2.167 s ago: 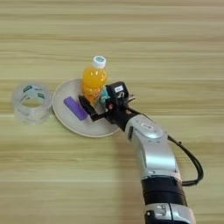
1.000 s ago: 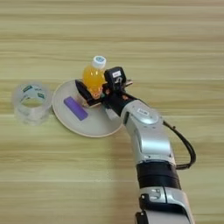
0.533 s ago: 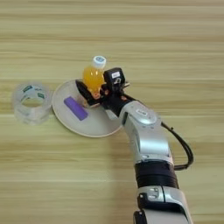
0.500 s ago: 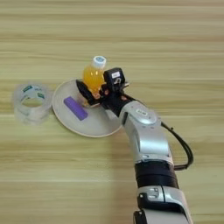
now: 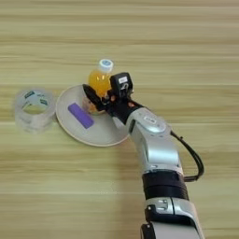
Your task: Move the objects on the table
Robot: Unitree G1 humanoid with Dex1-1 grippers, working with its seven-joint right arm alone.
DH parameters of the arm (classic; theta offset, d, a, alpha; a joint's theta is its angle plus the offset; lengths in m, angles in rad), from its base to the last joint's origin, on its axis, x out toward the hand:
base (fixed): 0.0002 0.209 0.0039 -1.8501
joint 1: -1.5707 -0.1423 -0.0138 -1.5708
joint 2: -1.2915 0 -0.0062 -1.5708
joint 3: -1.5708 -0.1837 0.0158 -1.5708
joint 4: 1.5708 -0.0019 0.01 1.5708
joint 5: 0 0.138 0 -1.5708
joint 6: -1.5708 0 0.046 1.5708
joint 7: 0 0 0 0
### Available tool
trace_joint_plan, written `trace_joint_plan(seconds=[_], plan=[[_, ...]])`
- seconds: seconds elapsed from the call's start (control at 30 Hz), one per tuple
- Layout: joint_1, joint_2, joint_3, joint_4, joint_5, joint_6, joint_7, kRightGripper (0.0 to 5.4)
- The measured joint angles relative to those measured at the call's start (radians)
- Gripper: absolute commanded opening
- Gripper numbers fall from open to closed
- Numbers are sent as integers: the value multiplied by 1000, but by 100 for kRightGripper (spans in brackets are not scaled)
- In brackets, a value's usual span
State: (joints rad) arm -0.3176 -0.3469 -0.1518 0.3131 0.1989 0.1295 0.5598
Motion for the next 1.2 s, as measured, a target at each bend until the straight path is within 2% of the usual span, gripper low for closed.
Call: trace_joint_plan(seconds=[0.63,0.9,1.2], plan=[[-15,1,-20,-54,14,11,-12,341],[-25,-8,-79,-77,23,11,-31,341],[-25,-52,-163,-77,31,10,-61,341]])
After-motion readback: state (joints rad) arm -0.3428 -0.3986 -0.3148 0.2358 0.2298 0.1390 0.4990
